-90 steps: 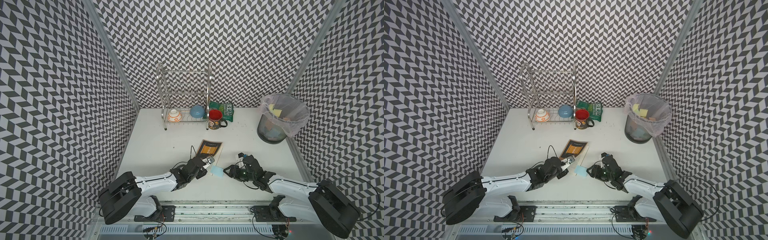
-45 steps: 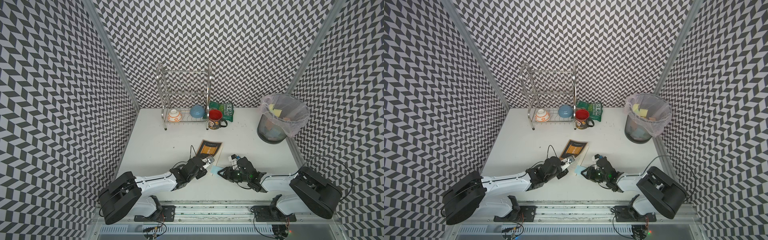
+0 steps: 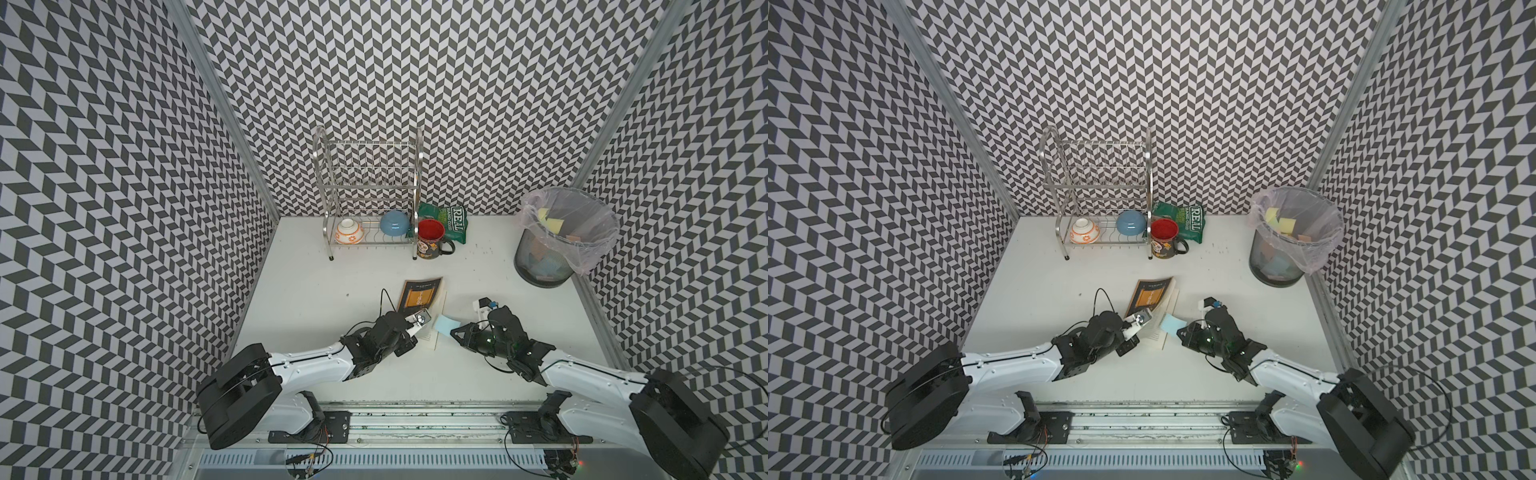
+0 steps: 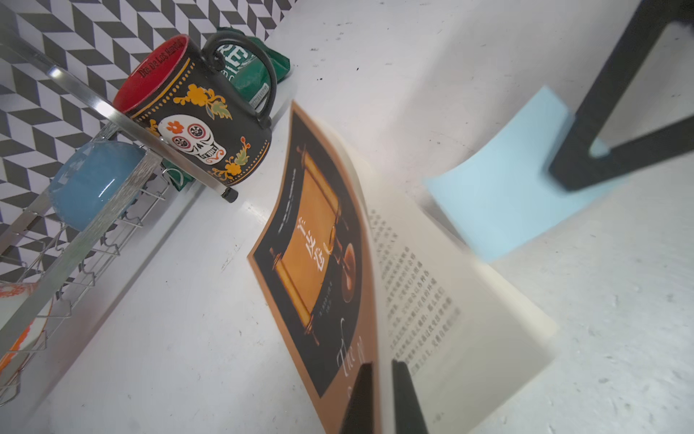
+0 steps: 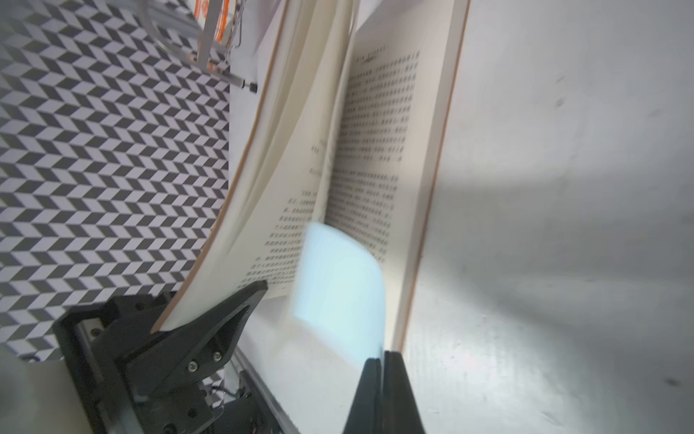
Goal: Peel off the used sticky note
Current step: Tear off the note from the book, then close the book at the center of the board, then place the note in the trash bin.
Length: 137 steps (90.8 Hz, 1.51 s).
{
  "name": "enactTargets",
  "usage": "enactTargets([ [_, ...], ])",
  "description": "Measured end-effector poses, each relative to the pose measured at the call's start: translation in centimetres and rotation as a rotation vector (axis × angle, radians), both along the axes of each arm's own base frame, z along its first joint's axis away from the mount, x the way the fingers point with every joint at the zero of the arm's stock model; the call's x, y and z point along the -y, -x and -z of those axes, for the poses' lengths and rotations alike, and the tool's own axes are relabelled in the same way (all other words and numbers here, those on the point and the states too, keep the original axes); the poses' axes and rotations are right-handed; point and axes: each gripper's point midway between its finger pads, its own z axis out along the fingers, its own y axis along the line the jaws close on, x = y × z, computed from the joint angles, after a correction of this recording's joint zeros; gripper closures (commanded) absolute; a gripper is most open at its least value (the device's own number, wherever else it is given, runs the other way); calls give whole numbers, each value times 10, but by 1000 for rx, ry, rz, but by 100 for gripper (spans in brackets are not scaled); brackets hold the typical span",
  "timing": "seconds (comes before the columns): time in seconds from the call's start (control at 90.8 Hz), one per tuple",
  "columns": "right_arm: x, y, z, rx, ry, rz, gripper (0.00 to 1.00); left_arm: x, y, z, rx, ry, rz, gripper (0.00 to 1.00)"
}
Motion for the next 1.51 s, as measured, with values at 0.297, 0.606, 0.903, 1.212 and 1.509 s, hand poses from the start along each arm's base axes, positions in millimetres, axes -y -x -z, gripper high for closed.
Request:
enactTargets([
  [0.297,45,-5,-22,62,71,99,100,-4,3,8,-30,-25,5,100],
  [0.606,75,-37,-140,318,109,227,100,10,29,15,-168,-20,133,21],
  [0.903,115,-76,-228,455,215,358,100,4,-1,-51,-187,126,136,0],
  [1.212,215,-142,-305,519,324,650,100,-76,-87,-121,-88,296,-150,0],
  [1.509,317,-220,-277,379,441,861,83,-120,-99,-119,-105,336,-268,0],
])
